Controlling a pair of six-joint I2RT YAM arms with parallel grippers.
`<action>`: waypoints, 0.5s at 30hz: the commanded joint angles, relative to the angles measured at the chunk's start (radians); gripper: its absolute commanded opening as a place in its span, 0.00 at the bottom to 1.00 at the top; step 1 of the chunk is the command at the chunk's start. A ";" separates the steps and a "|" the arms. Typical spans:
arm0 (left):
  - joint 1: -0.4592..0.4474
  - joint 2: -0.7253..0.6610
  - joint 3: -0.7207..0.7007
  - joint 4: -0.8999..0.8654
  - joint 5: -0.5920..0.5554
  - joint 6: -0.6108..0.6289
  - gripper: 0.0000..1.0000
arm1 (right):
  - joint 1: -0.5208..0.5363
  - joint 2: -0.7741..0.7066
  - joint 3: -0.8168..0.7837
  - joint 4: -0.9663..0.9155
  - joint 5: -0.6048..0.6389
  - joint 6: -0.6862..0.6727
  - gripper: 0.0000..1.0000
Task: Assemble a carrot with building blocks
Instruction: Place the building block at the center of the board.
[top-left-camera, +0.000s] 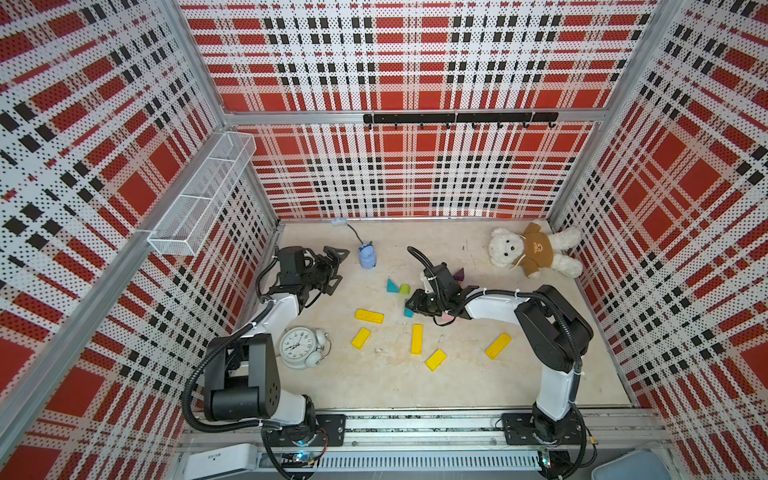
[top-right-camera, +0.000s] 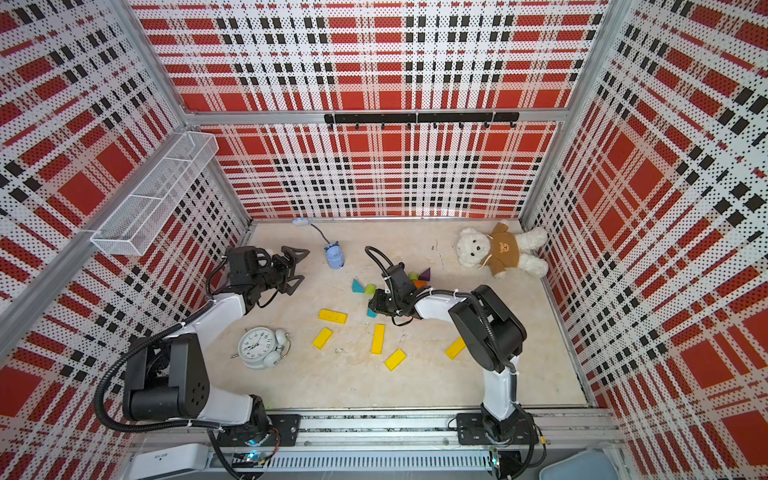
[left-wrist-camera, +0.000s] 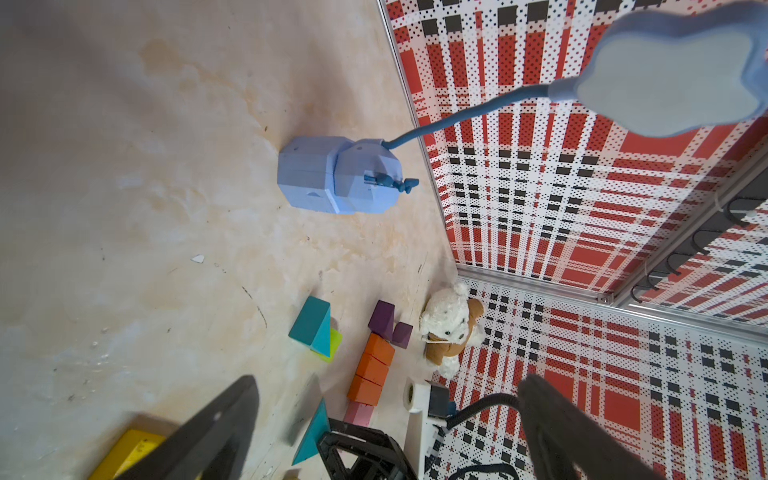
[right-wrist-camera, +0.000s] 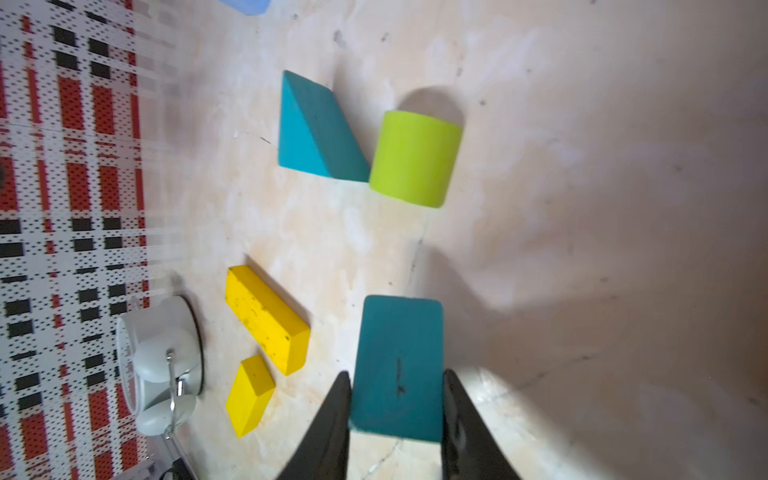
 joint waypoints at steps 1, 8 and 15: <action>-0.010 -0.003 0.000 0.023 0.003 0.009 1.00 | -0.002 0.026 -0.010 0.183 -0.065 0.051 0.33; -0.019 0.001 0.004 0.023 0.008 0.013 1.00 | -0.002 0.057 -0.046 0.252 -0.089 0.090 0.35; -0.024 0.002 0.005 0.023 0.008 0.013 1.00 | -0.001 0.072 -0.078 0.262 -0.098 0.114 0.35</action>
